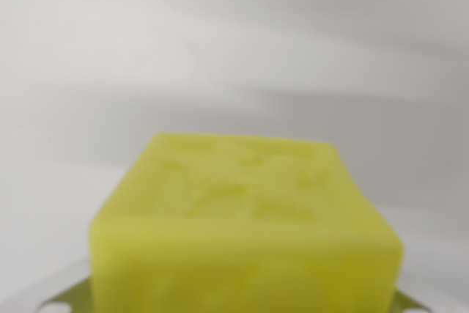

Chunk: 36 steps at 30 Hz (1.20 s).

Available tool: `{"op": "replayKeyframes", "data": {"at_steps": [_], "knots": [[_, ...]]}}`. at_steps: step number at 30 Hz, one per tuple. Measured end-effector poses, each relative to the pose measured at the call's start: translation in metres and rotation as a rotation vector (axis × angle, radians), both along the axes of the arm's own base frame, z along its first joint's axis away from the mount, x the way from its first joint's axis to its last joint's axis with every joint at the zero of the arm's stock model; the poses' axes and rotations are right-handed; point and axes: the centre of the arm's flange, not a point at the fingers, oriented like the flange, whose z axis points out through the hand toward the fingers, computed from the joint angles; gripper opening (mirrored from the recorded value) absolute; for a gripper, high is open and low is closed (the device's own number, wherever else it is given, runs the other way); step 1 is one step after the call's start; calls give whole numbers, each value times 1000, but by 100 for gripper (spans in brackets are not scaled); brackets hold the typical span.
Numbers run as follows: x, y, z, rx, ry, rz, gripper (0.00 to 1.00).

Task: Pick yellow cube

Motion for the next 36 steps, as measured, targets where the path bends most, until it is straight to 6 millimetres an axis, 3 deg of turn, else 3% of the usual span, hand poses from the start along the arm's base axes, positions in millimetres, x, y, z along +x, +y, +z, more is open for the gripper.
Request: {"op": "replayKeyframes", "data": {"at_steps": [36], "knots": [[0, 0, 90, -1, 1, 0, 0]]}}
